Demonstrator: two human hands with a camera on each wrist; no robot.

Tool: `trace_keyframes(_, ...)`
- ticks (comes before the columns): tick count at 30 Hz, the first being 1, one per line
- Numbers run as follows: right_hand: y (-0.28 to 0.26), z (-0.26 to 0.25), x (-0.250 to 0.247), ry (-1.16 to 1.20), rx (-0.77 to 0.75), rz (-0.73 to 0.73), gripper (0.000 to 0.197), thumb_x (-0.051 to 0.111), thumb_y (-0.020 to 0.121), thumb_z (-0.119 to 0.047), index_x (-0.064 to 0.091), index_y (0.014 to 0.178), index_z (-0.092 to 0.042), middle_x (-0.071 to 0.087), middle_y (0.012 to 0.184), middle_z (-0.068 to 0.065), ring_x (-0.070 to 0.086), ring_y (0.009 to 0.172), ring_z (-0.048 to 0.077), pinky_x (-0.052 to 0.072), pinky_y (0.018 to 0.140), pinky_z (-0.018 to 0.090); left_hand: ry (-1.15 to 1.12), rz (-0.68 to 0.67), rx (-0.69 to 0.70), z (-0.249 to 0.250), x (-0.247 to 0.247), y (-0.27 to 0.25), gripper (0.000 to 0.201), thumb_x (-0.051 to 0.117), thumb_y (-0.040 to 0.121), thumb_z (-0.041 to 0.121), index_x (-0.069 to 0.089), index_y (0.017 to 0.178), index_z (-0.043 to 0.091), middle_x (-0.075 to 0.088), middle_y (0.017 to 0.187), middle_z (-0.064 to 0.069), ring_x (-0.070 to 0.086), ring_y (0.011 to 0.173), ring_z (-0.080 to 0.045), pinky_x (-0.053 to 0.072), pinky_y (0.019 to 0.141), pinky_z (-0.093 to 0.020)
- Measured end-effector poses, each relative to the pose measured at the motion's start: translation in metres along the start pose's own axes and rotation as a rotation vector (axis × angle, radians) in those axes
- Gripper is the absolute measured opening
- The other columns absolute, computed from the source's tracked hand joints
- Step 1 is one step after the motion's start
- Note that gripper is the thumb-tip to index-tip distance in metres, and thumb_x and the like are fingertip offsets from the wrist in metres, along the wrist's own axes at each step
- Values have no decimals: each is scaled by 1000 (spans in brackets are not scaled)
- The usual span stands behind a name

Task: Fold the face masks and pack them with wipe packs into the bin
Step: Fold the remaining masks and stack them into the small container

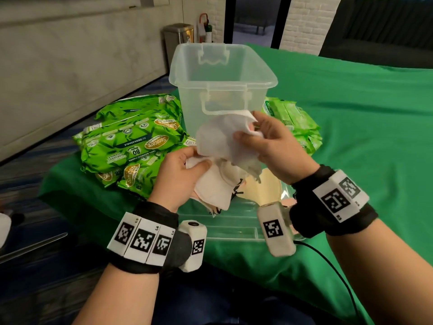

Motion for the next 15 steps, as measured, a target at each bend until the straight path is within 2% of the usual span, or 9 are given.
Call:
trace_keyframes(2, 2, 11, -1, -49, 95, -8, 38, 57, 79, -16, 54, 111, 6, 61, 102, 24, 58, 88, 28, 49, 81, 42, 5, -5, 9, 2, -1, 0, 30, 63, 83, -2, 66, 85, 28, 71, 91, 5, 64, 89, -15, 51, 87, -34)
trace_keyframes(4, 4, 15, -13, -163, 137, 88, 34, 59, 86, -11, 51, 111, 10, 57, 106, 33, 56, 82, 31, 47, 76, 44, -18, -2, 10, 3, -3, -1, 31, 63, 82, -3, 66, 88, 27, 69, 96, 7, 63, 92, -9, 50, 87, -27)
trace_keyframes(6, 5, 13, -28, -220, 123, 209, 32, 57, 88, -7, 47, 109, 15, 53, 106, 38, 52, 77, 40, 45, 72, 47, -29, -3, 17, 4, -4, -2, 31, 63, 82, -3, 65, 92, 26, 67, 101, 10, 61, 91, 6, 47, 83, -12)
trace_keyframes(8, 4, 1, -35, -159, 41, 255, 23, 61, 85, -5, 48, 95, 11, 55, 96, 36, 53, 75, 39, 47, 68, 45, -24, 7, 21, 3, -5, -1, 31, 64, 81, -3, 64, 92, 26, 65, 100, 11, 58, 85, 14, 44, 78, -5)
trace_keyframes(9, 3, -5, -35, -90, 9, 231, 16, 64, 82, -4, 48, 86, 1, 59, 86, 26, 56, 70, 33, 49, 63, 39, -23, 13, 19, 2, -5, 0, 31, 64, 81, -3, 64, 91, 27, 66, 100, 10, 59, 86, 11, 45, 80, -8)
trace_keyframes(11, 2, -11, -30, 71, -8, 101, 28, 70, 73, -1, 46, 81, -13, 64, 77, 7, 61, 63, 20, 52, 54, 29, -14, 15, 15, -1, -5, 1, 30, 65, 82, -1, 65, 90, 28, 68, 102, 4, 63, 96, -5, 49, 89, -24)
trace_keyframes(13, -2, -14, -21, 87, 14, -47, 39, 74, 64, 0, 47, 89, -13, 69, 77, 0, 66, 64, 16, 56, 55, 27, -3, 5, 0, -1, -3, 2, 25, 60, 87, 3, 67, 91, 27, 70, 104, -1, 63, 103, -20, 49, 94, -40)
trace_keyframes(15, -4, -12, -13, -15, 62, -142, 46, 72, 58, -3, 46, 95, -13, 70, 79, 1, 67, 65, 18, 58, 56, 31, -42, 7, -25, 1, -1, 0, 21, 51, 94, 11, 69, 93, 22, 71, 102, -3, 64, 103, -22, 49, 94, -42)
Point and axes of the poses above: each hand's wrist, its own y-axis towards the middle knuckle, its own x-axis out of the palm, z = x × y, the point moved 6 cm from there along y, towards the middle knuckle
